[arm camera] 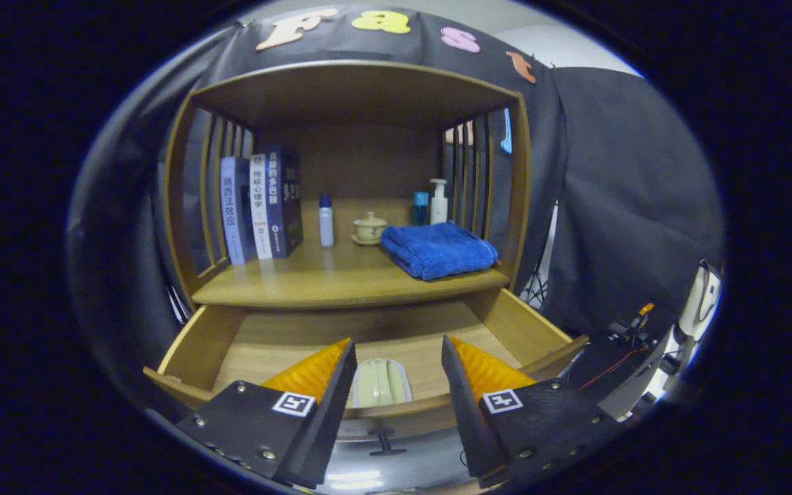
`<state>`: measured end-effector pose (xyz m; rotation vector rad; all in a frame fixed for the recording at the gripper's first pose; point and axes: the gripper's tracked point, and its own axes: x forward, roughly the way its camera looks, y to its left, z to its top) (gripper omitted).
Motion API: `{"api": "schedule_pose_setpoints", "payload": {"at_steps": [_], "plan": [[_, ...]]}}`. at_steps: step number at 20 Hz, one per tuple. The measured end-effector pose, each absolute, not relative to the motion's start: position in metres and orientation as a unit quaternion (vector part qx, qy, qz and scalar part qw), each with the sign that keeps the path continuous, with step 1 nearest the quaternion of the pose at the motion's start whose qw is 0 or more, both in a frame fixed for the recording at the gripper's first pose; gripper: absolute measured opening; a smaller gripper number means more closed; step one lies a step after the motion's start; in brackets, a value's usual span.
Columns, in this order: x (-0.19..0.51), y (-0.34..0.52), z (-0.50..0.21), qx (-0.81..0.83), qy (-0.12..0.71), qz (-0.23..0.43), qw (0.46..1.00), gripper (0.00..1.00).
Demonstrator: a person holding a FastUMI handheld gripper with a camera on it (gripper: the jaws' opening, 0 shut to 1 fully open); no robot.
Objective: Pull open the drawer, take out the items inside it, and place them on the countertop above the cabinet.
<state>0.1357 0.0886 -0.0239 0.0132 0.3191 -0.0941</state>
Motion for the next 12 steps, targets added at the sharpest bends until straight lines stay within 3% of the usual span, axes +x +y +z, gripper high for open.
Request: {"api": "schedule_pose_setpoints", "payload": {"at_steps": [6,12], "plan": [[0.175,0.087,-0.06,0.004,0.302,-0.064,0.951,0.74],[0.201,0.108,-0.111,-0.007,0.385,-0.03,0.923,0.74]]}}
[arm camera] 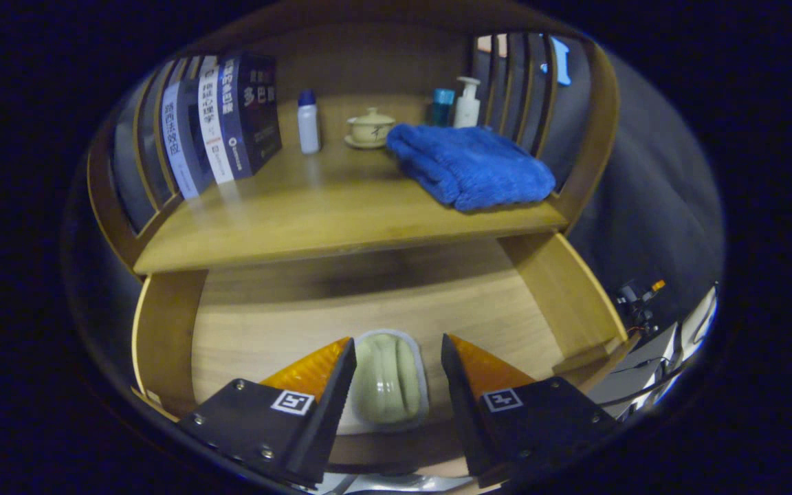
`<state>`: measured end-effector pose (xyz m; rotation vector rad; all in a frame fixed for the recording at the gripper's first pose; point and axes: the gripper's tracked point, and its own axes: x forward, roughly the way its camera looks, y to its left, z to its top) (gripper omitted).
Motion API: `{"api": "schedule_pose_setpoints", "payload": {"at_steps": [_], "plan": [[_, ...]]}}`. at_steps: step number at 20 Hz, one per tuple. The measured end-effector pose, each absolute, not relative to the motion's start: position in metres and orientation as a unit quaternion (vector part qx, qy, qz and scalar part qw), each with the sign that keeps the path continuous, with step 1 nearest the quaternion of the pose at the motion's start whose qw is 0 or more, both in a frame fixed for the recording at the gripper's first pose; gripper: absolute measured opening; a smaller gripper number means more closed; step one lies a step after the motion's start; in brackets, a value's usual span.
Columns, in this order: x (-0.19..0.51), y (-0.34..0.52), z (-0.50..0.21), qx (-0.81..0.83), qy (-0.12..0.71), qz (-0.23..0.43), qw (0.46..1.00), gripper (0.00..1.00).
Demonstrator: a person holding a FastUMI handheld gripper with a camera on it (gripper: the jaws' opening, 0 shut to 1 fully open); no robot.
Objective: Pull open the drawer, take out the items inside it, and place them on the countertop above the cabinet.
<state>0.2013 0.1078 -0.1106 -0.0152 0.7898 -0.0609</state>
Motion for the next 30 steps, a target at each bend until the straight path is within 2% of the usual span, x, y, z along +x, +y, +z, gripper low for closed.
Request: {"api": "schedule_pose_setpoints", "payload": {"at_steps": [5,9,10,12,15,16,24,30], "plan": [[0.206,0.116,-0.142,-0.006,0.421,-0.015,0.907,0.74],[0.205,0.118,-0.157,0.002,0.435,-0.006,0.901,0.56],[0.208,0.114,-0.157,-0.005,0.432,-0.016,0.901,0.55],[0.21,0.112,-0.16,-0.003,0.432,-0.017,0.902,0.32],[0.211,0.108,-0.156,0.001,0.424,-0.022,0.905,0.33],[0.211,0.108,-0.155,-0.003,0.423,-0.026,0.906,0.16],[0.208,0.105,-0.136,-0.021,0.389,-0.041,0.92,0.16],[0.21,0.104,-0.063,-0.031,0.318,-0.051,0.946,0.16]]}}
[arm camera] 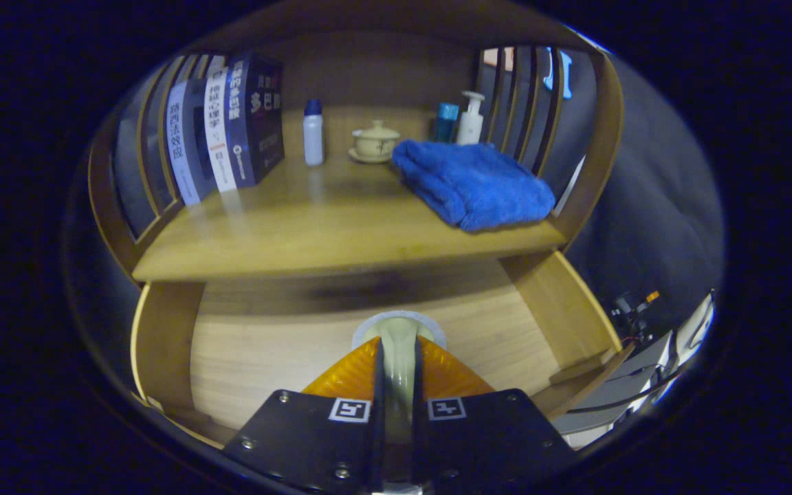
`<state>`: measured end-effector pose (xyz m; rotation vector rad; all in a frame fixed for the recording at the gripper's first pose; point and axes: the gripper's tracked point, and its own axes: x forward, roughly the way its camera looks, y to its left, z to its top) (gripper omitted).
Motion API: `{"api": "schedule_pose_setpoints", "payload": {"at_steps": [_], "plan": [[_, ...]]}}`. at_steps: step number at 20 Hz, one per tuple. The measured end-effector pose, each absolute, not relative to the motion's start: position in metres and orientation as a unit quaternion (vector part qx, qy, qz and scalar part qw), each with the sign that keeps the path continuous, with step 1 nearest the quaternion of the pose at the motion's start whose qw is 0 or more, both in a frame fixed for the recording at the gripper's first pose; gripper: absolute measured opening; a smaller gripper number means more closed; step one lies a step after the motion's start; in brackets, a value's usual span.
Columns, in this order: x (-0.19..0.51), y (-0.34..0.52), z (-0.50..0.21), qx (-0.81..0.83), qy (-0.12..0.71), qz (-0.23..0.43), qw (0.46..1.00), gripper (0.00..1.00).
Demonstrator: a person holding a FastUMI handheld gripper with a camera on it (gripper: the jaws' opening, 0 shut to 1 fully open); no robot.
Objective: Pull open the drawer, take out the items inside it, and place them on the countertop above the cabinet.
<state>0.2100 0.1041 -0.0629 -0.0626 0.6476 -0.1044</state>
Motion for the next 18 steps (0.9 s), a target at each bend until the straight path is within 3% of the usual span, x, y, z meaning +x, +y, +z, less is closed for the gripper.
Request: {"api": "schedule_pose_setpoints", "payload": {"at_steps": [8,18], "plan": [[0.24,0.133,0.031,-0.025,0.217,-0.021,0.976,0.16],[0.31,0.169,0.004,-0.019,0.236,0.031,0.971,0.16]]}}
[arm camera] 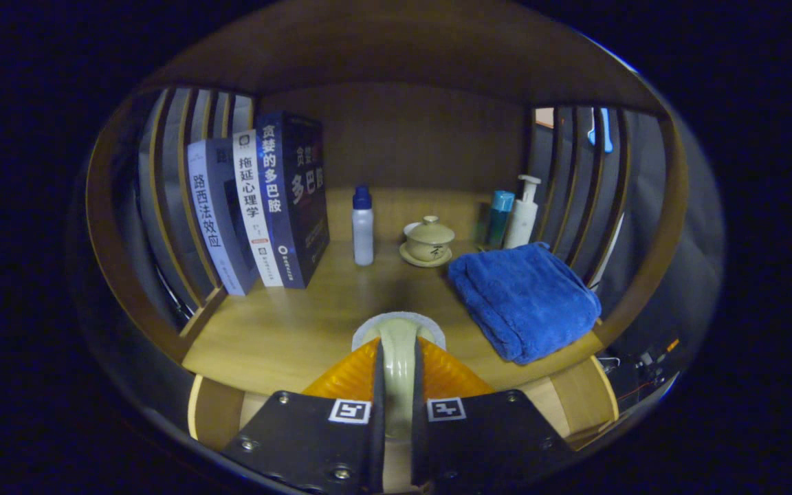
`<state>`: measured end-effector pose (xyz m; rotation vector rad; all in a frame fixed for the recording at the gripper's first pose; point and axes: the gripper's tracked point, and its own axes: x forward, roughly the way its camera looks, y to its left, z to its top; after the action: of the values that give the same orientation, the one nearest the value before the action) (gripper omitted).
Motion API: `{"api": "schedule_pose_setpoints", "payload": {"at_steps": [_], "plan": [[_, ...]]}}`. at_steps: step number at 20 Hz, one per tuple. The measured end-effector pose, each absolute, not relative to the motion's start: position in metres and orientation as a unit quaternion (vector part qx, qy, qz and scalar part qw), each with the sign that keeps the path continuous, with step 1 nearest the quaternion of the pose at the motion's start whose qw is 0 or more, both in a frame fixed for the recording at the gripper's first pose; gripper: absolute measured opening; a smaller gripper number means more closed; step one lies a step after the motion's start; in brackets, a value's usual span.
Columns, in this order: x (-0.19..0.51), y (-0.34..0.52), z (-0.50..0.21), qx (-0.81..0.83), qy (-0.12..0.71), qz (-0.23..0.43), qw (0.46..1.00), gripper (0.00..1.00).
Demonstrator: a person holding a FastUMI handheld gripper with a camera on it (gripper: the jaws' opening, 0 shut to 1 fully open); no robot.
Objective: Pull open the drawer, take out the items inside it, and place them on the countertop above the cabinet.
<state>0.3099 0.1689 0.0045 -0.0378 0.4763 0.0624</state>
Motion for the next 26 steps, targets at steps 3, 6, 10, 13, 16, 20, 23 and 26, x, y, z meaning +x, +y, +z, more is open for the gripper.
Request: {"api": "schedule_pose_setpoints", "payload": {"at_steps": [3,6,10,13,16,20,23,26], "plan": [[0.319,0.171,-0.002,-0.01,0.238,0.033,0.971,0.16],[0.328,0.17,-0.008,-0.002,0.24,0.034,0.97,0.16],[0.345,0.169,-0.014,-0.013,0.232,0.022,0.972,0.16],[0.356,0.168,-0.014,-0.013,0.221,0.02,0.975,0.16],[0.366,0.168,-0.014,-0.005,0.215,0.021,0.976,0.16],[0.381,0.168,-0.014,0.01,0.206,0.026,0.978,0.16],[0.392,0.17,-0.015,0.028,0.203,0.034,0.978,0.16],[0.402,0.171,-0.014,0.041,0.199,0.042,0.978,0.16]]}}
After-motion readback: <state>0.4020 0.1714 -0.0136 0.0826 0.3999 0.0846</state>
